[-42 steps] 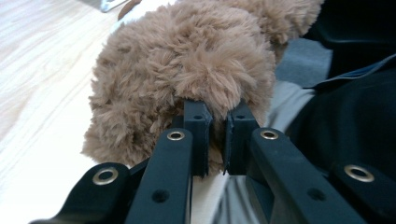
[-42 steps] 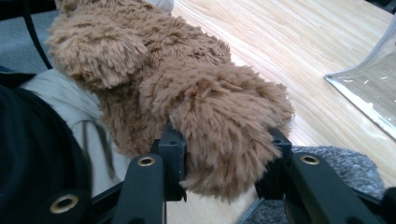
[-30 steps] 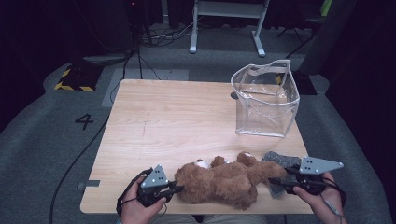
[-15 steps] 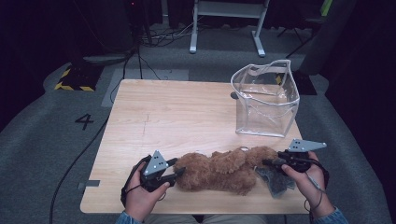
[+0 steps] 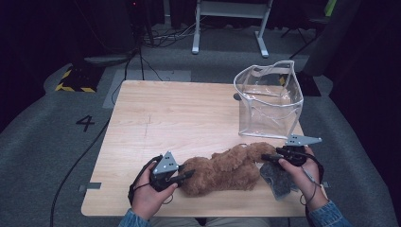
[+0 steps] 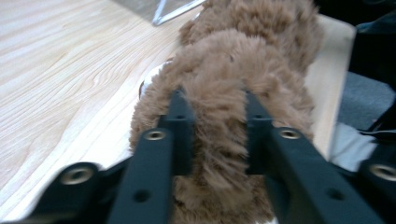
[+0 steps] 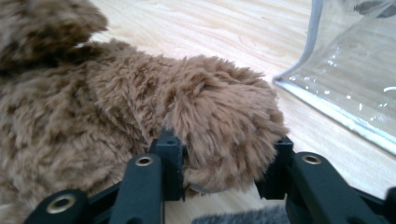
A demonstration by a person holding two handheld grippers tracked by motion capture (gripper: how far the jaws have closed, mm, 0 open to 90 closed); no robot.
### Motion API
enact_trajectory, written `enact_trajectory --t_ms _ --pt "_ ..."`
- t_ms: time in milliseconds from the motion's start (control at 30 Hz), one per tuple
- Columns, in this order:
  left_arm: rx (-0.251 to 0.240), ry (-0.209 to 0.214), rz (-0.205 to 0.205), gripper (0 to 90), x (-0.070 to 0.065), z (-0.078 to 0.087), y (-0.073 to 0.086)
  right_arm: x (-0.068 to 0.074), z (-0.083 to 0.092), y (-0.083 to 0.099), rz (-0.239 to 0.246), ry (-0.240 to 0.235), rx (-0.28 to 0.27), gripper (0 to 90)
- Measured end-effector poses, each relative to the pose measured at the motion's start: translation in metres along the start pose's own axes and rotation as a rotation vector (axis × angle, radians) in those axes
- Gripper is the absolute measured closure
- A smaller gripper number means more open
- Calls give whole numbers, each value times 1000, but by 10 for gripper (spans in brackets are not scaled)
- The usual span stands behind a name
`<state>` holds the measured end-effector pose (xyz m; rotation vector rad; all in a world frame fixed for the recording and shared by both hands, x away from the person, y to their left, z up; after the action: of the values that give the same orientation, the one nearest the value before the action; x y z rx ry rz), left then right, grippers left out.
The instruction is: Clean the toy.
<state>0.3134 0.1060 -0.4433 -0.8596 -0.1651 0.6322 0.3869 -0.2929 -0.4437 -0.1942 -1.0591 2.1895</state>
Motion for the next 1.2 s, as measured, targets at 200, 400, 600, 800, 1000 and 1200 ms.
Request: enact_trajectory --t_ms 200,400,600,800,1000,1200 --pt "-13 -25 31 782 12 -9 -3 2 14 -6 17 80 -96 374" --pt "-27 -34 32 781 15 -11 -1 7 49 20 43 203 -16 316" --pt "-40 -15 25 780 13 -10 -1 2 47 51 34 246 111 275" --pt "-53 -5 19 777 15 -10 0 -9 28 71 0 254 203 237" --pt "-66 6 28 776 16 -10 2 -12 8 75 67 309 312 357" --pt "-66 7 28 776 16 -10 2 -12 13 70 122 359 367 685"
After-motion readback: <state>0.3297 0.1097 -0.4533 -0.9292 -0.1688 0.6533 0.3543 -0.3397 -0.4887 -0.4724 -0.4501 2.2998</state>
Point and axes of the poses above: each handheld gripper's, and its own axes: z roughly backward along the jaws, y roughly out of its underside, x roughly to its left, the point moved 2 cm from there along -z, roughly forward along the jaws, and after that the axes turned 8 degrees about x, right-handed, at the moved point
